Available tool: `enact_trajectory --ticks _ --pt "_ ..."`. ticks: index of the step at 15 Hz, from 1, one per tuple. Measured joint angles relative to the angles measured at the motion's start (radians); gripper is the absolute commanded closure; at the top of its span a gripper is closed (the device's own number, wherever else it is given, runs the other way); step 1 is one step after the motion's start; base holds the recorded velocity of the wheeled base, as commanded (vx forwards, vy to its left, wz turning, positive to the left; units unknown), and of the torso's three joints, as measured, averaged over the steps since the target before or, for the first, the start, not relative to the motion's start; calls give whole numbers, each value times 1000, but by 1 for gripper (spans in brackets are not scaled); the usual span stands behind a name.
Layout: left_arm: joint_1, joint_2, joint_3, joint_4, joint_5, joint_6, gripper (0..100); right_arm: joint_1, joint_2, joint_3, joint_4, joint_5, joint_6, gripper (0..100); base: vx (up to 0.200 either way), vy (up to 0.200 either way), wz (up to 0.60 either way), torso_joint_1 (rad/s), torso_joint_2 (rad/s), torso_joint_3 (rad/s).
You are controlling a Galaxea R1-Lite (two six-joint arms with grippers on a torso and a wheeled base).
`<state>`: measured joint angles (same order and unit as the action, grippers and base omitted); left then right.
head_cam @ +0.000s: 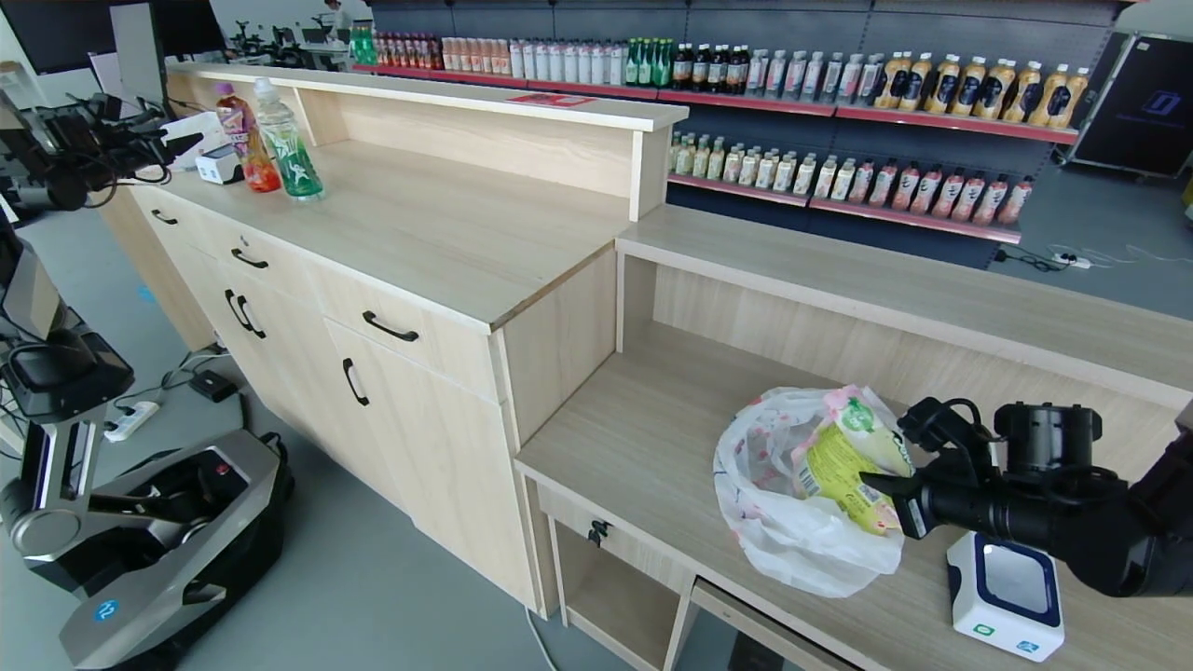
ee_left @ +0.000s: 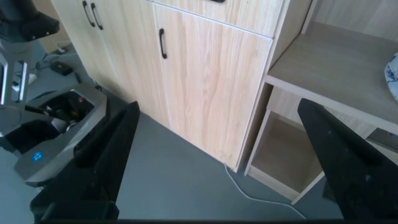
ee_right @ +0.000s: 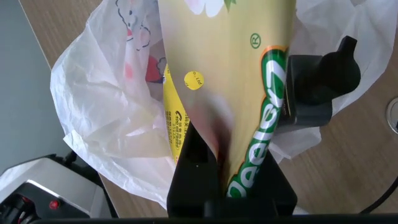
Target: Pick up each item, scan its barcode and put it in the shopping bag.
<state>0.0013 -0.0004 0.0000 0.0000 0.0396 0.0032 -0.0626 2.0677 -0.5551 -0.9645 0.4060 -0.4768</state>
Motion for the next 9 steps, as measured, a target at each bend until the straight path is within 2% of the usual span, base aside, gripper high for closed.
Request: enact_trajectory --ticks 5,6,9 --pt "0 0 0 0 0 0 0 -1 20 -5 -29 -1 4 100 0 0 0 0 0 0" --pt "0 0 0 0 0 0 0 0 24 -6 -35 -1 5 0 0 0 0 0 0 0" --pt "0 0 0 0 0 0 0 1 32 -8 -36 -1 9 0 0 0 0 0 0 0"
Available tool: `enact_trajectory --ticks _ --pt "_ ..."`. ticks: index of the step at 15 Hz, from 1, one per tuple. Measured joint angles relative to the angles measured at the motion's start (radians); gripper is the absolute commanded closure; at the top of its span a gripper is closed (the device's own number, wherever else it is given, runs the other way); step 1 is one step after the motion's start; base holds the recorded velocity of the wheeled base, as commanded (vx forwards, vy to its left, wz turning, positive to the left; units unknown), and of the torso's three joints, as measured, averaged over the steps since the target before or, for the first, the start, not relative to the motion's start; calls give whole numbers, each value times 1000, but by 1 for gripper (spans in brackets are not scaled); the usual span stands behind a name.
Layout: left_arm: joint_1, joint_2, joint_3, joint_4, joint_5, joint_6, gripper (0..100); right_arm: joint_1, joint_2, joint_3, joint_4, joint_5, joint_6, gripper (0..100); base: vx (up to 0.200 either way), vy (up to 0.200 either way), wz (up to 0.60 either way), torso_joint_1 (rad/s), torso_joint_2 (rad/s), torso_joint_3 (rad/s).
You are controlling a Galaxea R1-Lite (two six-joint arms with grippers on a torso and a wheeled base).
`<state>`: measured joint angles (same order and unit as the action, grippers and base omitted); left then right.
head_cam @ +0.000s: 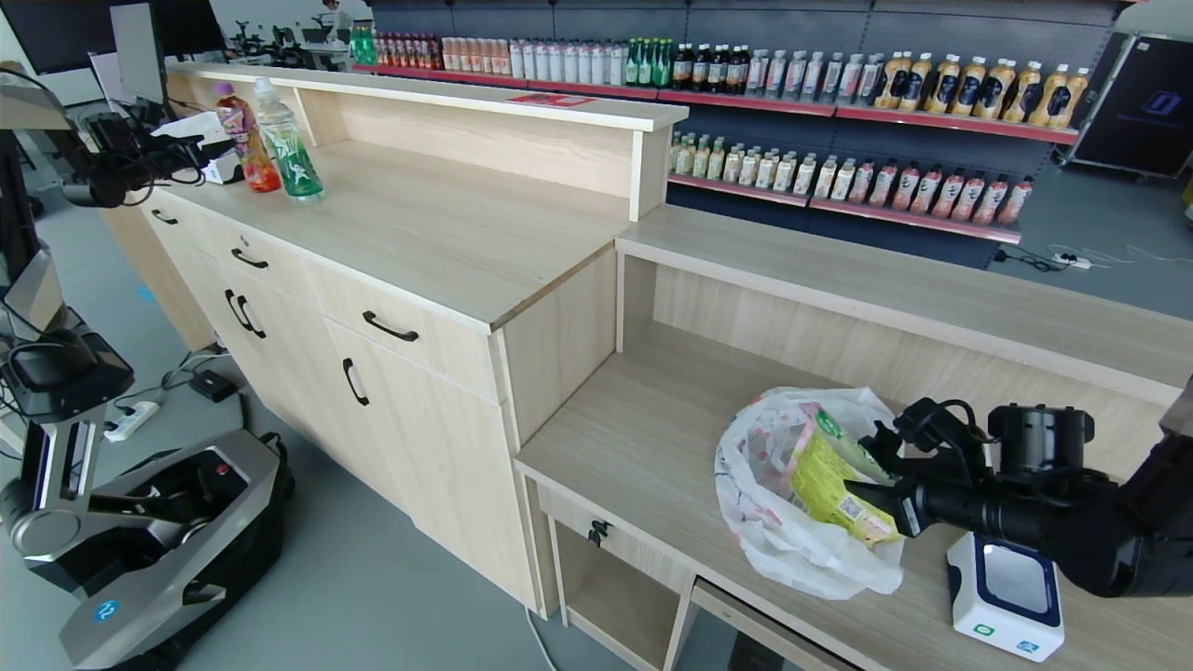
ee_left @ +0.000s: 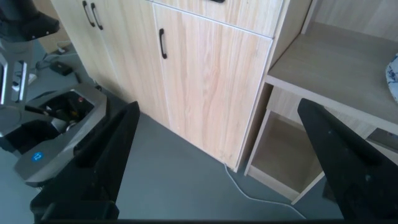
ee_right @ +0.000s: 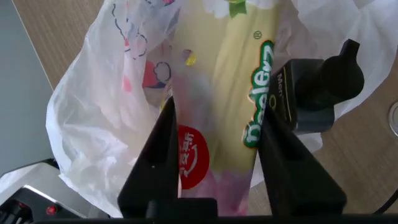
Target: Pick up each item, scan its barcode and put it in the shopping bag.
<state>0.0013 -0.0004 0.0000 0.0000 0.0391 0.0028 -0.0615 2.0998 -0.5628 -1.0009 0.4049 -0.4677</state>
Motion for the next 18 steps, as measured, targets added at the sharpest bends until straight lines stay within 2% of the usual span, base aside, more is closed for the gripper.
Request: enact_trajectory --ticks 6,11,16,18 --pt "0 0 0 0 0 0 0 3 -45 -6 0 3 7 0 0 0 0 0 0 0" --pt "0 0 0 0 0 0 0 15 -217 5 18 3 14 0 0 0 0 0 0 0" --pt "-1 0 0 0 0 0 0 19 -631 69 45 18 15 0 0 0 -600 1 4 2" --pt "0 0 0 0 0 0 0 20 -753 21 123 21 23 0 0 0 -600 2 2 2"
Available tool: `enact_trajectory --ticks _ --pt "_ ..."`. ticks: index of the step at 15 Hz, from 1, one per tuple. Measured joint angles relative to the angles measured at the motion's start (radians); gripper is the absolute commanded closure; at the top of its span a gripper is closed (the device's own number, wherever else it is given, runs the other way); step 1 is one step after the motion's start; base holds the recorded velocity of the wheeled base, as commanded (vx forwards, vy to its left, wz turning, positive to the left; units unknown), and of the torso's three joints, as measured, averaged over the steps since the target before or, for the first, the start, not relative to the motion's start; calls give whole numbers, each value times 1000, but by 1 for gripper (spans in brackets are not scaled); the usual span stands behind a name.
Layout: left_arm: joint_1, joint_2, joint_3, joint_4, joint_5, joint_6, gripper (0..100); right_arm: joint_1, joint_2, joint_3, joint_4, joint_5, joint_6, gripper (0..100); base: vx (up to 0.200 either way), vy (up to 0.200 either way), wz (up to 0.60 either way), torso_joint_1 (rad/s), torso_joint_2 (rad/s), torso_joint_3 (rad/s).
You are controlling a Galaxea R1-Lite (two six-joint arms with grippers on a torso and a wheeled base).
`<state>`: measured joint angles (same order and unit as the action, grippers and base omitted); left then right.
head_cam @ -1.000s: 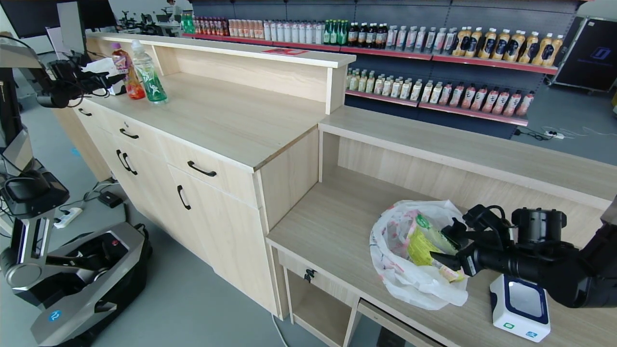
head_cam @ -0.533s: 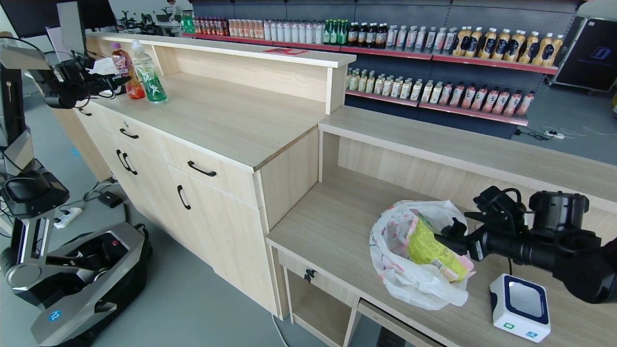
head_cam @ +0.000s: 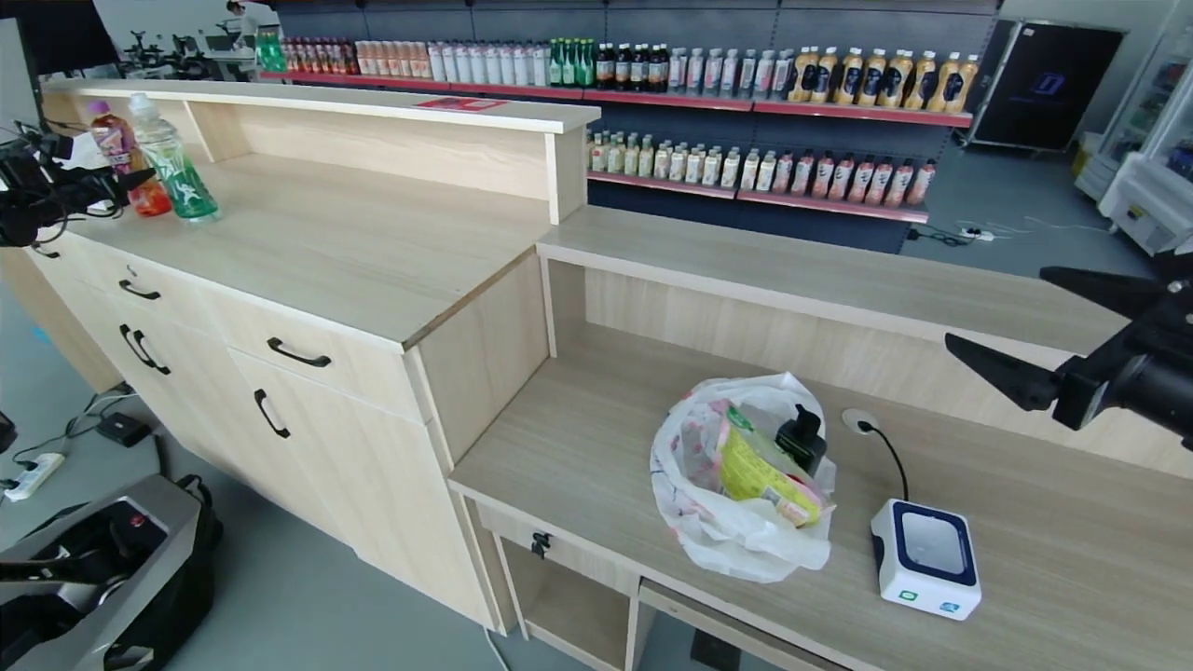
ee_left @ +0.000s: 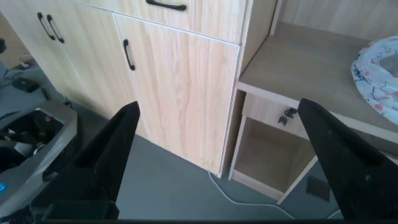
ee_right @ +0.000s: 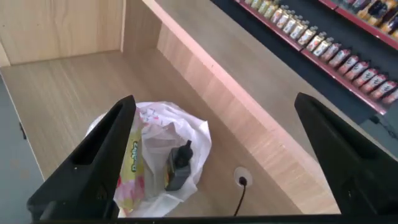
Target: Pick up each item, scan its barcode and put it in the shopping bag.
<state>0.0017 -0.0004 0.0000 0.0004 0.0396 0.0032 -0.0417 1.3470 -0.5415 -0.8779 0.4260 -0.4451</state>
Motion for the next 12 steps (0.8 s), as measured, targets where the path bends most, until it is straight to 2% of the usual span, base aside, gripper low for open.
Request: enact_trajectory --ticks 3,5,6,7,8,9,12 --pt "-1 0 0 0 0 0 0 -1 -126 -157 309 -121 53 0 0 0 -600 -1 2 1" --pt "-1 0 0 0 0 0 0 -12 -183 -281 642 -244 92 0 0 0 -600 2 -2 5" --pt "0 0 0 0 0 0 0 -17 -207 -349 839 -334 123 0 0 0 -600 -2 7 2" --pt "0 0 0 0 0 0 0 -22 -226 -404 964 -435 169 0 0 0 -600 2 2 -2" --pt "-1 0 0 0 0 0 0 -25 -244 -435 1016 -525 235 0 0 0 0 0 0 0" --pt "-1 0 0 0 0 0 0 -28 -265 -434 1027 -558 268 0 0 0 0 0 0 0" --pt "0 0 0 0 0 0 0 -30 -351 -280 906 -567 282 0 0 0 0 0 0 0"
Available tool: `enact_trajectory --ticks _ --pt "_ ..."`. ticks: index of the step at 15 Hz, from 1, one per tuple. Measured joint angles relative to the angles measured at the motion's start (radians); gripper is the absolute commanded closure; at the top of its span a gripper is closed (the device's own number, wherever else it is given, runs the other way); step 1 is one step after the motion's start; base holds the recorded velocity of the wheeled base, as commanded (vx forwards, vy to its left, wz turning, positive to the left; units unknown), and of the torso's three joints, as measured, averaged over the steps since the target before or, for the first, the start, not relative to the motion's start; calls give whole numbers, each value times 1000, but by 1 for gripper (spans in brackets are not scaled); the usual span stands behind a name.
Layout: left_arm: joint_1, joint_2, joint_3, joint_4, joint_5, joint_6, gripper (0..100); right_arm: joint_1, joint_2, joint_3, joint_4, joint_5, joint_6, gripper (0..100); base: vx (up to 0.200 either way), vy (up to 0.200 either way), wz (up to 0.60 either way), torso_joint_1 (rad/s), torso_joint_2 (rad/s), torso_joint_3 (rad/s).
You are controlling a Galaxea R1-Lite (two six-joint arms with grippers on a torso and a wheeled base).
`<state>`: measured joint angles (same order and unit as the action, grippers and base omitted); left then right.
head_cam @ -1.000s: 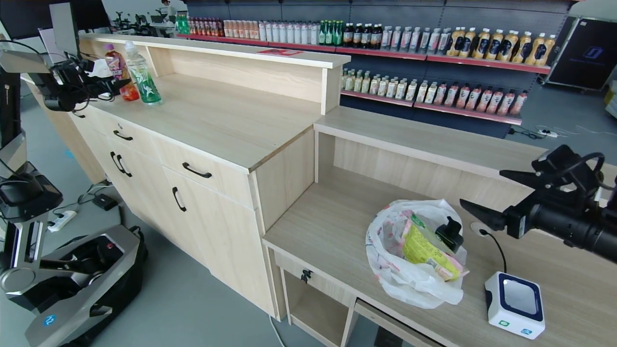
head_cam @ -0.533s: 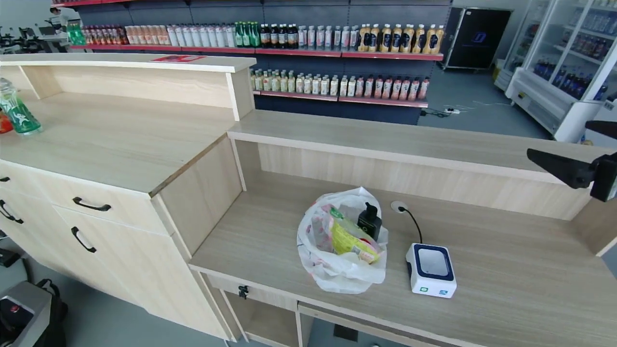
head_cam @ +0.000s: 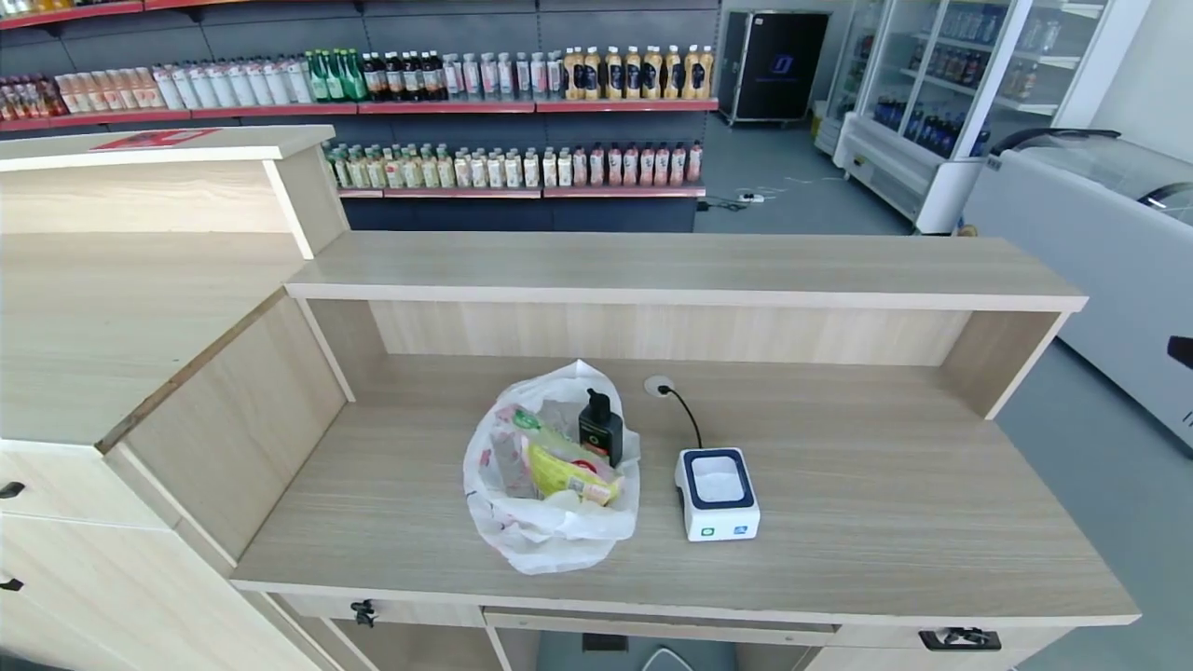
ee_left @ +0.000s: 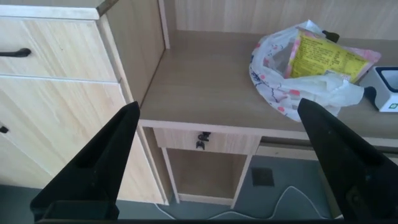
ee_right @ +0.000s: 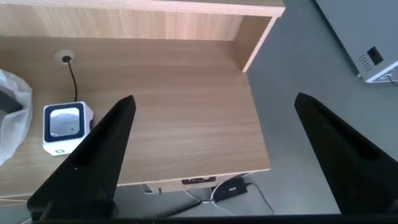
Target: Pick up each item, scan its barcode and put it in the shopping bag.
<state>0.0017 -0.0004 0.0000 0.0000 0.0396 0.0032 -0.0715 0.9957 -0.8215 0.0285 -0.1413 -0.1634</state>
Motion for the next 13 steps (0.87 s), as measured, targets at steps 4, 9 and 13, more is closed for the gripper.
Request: enact_trajectory --ticks 4,9,13 --pt "0 0 0 0 0 0 0 7 -256 483 -183 -1 22 0 0 0 0 0 0 0" --pt "-1 0 0 0 0 0 0 74 -731 805 -74 14 86 0 0 0 0 0 0 0" --pt "-1 0 0 0 0 0 0 119 -885 820 -76 25 150 0 0 0 0 0 0 0"
